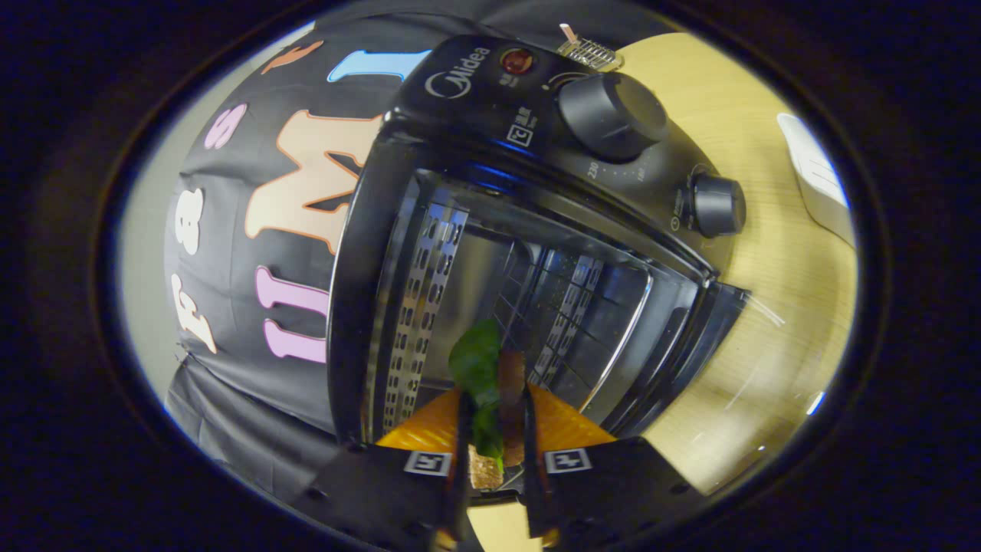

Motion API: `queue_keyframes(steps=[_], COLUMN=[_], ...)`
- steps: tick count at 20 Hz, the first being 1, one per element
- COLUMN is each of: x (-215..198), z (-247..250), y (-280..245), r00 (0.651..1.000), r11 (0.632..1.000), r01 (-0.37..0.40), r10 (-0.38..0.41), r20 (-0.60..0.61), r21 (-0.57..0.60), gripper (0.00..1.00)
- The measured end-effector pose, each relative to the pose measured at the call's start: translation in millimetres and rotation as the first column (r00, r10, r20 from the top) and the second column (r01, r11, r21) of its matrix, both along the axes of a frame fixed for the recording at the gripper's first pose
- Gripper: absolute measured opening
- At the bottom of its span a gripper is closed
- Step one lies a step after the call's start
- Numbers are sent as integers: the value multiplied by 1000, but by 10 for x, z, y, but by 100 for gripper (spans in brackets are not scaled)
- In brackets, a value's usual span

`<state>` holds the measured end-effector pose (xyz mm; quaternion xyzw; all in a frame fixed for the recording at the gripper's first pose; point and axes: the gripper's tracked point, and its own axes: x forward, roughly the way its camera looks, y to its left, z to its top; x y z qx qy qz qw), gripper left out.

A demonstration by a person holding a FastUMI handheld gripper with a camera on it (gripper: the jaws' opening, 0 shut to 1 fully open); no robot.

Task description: Open the toaster oven, put the food inside, and close the toaster oven door.

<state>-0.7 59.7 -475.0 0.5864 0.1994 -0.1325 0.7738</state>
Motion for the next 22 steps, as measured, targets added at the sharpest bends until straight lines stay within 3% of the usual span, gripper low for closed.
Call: queue_keyframes(steps=[9, 14, 18, 22], x=[-201, -513, -828, -1213], z=[45, 54, 64, 77], y=[-223, -375, -309, -187], r00=[997, 987, 965, 911], r11=[991, 980, 964, 904], r01=[8, -57, -188, -367], r10=[-17, 27, 145, 302], r20=[-70, -156, -217, -282], r21=[-133, -192, -189, -220], gripper=[77, 98, 98, 98])
